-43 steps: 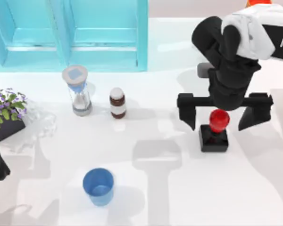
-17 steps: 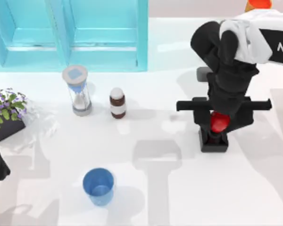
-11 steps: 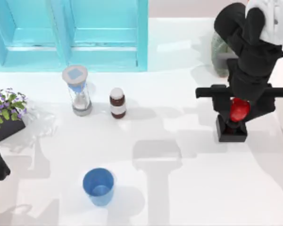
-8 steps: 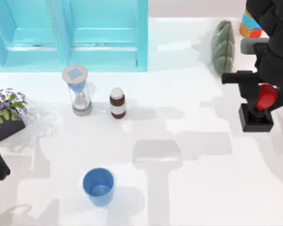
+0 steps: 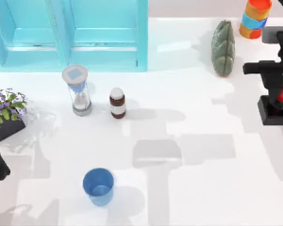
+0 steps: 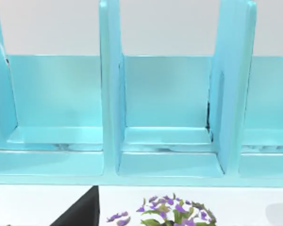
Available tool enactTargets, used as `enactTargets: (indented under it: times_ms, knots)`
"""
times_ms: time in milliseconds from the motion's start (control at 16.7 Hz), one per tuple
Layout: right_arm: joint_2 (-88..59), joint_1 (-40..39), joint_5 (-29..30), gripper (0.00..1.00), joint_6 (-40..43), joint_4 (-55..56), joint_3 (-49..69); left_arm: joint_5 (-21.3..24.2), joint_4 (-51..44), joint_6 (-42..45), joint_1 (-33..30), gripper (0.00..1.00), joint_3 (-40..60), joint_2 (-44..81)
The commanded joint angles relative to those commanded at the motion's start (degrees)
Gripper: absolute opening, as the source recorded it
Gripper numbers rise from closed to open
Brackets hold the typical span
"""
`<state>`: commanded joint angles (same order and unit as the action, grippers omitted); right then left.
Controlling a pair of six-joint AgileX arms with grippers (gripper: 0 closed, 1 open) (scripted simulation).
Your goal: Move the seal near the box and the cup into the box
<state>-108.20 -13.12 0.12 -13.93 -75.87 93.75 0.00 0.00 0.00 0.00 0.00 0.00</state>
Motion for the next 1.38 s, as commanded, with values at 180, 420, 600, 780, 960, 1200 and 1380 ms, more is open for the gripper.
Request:
enactTargets:
  times_ms: [180, 420, 600, 780, 960, 1200, 1380]
  knots:
    - [3.35, 1.12, -0.05, 0.0, 0.87, -1.24, -1.73, 0.0, 0.0, 0.0, 0.0, 1.0, 0.0, 0.0]
    - [7.33, 2.25, -0.07, 0.0, 2.23, -3.12, -3.89, 0.0, 0.0, 0.0, 0.0, 1.0, 0.0, 0.0]
    - [7.07, 1.96, -0.07, 0.0, 2.1, -2.99, -3.7, 0.0, 0.0, 0.0, 0.0, 1.0, 0.0, 0.0]
    - [7.13, 2.02, -0.05, 0.0, 2.09, -0.66, -6.04, 0.0, 0.0, 0.0, 0.0, 1.0, 0.0, 0.0]
    - [6.8, 2.03, -0.03, 0.0, 2.07, 6.27, -12.37, 0.0, 0.0, 0.0, 0.0, 1.0, 0.0, 0.0]
    - [6.24, 2.04, -0.06, 0.0, 2.0, 11.45, -17.37, 0.0, 0.0, 0.0, 0.0, 1.0, 0.0, 0.0]
    - [6.24, 2.04, -0.06, 0.0, 2.0, 11.45, -17.37, 0.0, 0.0, 0.0, 0.0, 1.0, 0.0, 0.0]
